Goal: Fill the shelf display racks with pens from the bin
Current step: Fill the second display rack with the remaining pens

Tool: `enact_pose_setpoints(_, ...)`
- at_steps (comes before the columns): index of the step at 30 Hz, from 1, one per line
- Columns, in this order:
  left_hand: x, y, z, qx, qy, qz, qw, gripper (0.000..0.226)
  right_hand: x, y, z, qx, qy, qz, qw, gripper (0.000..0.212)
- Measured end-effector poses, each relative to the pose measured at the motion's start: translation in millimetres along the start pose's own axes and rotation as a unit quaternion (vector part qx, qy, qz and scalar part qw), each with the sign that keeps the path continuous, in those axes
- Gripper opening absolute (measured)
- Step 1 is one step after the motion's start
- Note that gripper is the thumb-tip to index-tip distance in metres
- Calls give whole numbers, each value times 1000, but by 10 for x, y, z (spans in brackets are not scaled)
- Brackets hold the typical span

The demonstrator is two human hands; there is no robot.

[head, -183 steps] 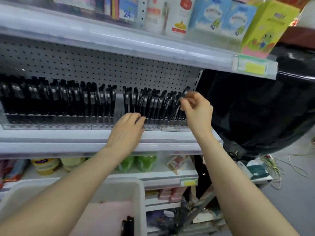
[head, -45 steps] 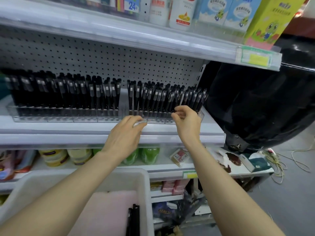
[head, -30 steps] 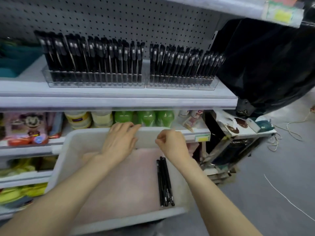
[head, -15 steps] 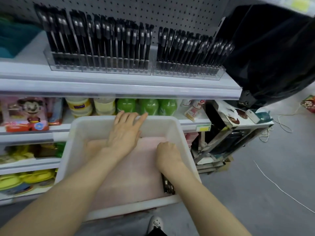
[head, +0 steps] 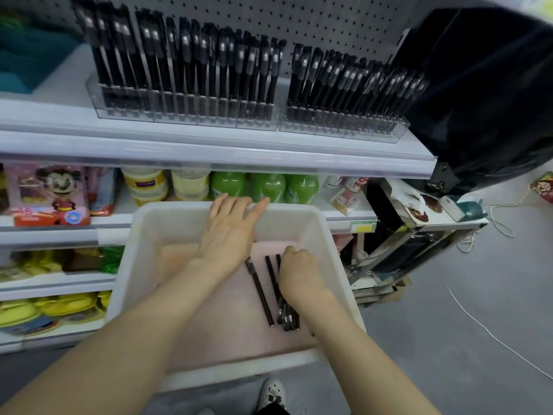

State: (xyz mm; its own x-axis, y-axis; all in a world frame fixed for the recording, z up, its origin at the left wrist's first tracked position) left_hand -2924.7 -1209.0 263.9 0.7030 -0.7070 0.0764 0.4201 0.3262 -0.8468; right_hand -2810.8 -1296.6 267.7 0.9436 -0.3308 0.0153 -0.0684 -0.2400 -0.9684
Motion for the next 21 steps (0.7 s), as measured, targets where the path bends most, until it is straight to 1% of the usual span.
enact_pose_setpoints(2,-5,-7,-2,4,-1,-3,1000,69,-21,-3,26,21,13,69,997,23)
enact_pose_setpoints(3,-3,-12,-4,6,0,-5,1000,69,-18,-19,37,37,15,81,996,25)
enact_pose_setpoints(5,9,-24,-8,10,0,-7,1000,68,0,-76,32,69,21,49,996,30)
enact_pose_setpoints(6,14,-29,-8,13,0,-7,1000,67,12,-86,20,73,22,25,997,33)
enact_pose_setpoints(7,15,-35,-6,16,-1,-8,1000,67,19,-83,7,66,19,7,998,35)
enact_pose_setpoints(10,12,-35,-4,17,1,-7,1000,66,-29,-27,-24,13,-12,-22,1000,37)
enact_pose_setpoints(12,7,-36,-7,16,0,-6,1000,66,-52,-11,-6,0,-28,13,1000,43)
enact_pose_setpoints(15,9,-38,-8,18,0,-7,1000,65,-32,42,73,5,-32,103,994,51)
enact_pose_setpoints(18,18,-38,-6,14,0,-7,1000,65,11,31,124,37,-32,175,983,47)
enact_pose_setpoints(19,17,-37,-7,13,0,-9,1000,65,35,26,135,40,-23,180,983,43)
enact_pose_setpoints(21,13,-39,-7,10,0,-9,1000,65,78,44,146,32,6,137,990,28)
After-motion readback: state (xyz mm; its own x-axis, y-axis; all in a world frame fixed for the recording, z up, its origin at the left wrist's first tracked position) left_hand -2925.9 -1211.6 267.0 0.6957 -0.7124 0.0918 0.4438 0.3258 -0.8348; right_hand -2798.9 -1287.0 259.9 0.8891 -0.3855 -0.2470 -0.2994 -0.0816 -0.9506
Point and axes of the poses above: each hand's wrist, its own z-axis towards the middle knuckle, its own y-axis out of the palm, x = y × z, the point moved 4 cm from there along z, towards the middle knuckle, and after that the axes turned 3 degrees about y, right-handed, at the moved point
